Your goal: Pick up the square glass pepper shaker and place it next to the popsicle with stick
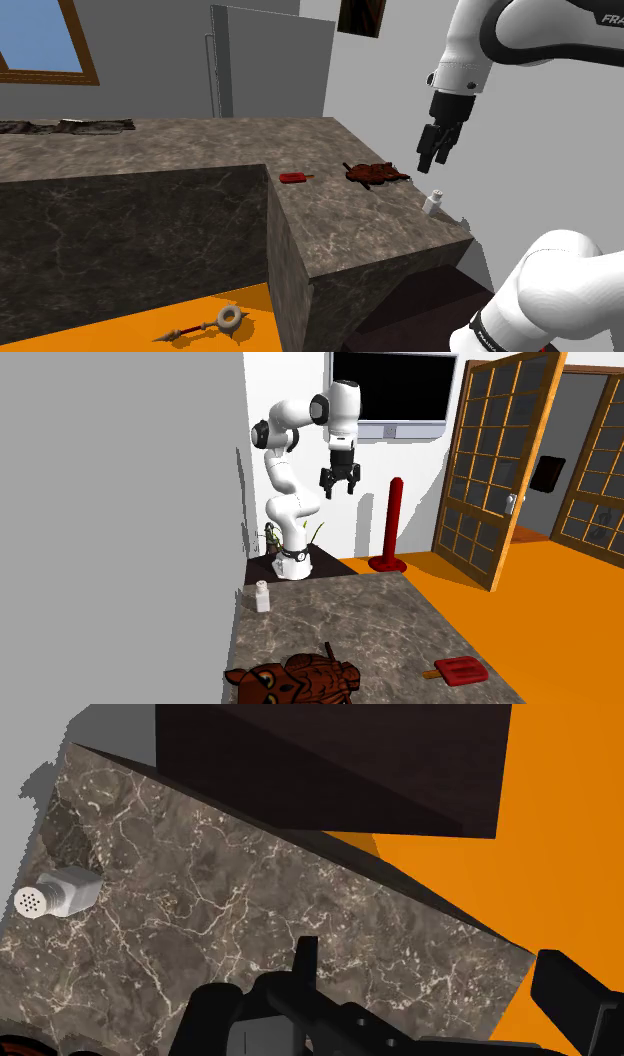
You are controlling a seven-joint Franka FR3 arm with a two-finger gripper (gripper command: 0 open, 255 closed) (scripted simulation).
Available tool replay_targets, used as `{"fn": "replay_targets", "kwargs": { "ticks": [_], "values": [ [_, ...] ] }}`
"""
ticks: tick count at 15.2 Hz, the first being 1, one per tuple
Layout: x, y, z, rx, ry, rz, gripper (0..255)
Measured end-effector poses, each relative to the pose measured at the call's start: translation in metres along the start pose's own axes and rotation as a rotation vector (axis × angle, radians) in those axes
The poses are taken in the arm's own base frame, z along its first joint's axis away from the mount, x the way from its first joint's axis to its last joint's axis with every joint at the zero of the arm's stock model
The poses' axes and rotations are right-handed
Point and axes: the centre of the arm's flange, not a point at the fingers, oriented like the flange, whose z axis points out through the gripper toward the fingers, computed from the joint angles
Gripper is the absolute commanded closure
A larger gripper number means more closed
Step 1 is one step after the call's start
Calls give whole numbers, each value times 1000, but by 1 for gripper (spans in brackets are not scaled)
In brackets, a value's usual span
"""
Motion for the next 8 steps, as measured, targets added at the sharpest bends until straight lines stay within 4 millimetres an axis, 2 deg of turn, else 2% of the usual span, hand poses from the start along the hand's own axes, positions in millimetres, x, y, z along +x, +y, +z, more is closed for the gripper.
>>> {"fn": "replay_targets", "kwargs": {
  "ticks": [1,3,8],
  "values": [
    [0,0,0,0,0,0,0],
    [1,12,8,-3,7,5,0],
    [8,62,42,-16,37,24,0]
  ]
}}
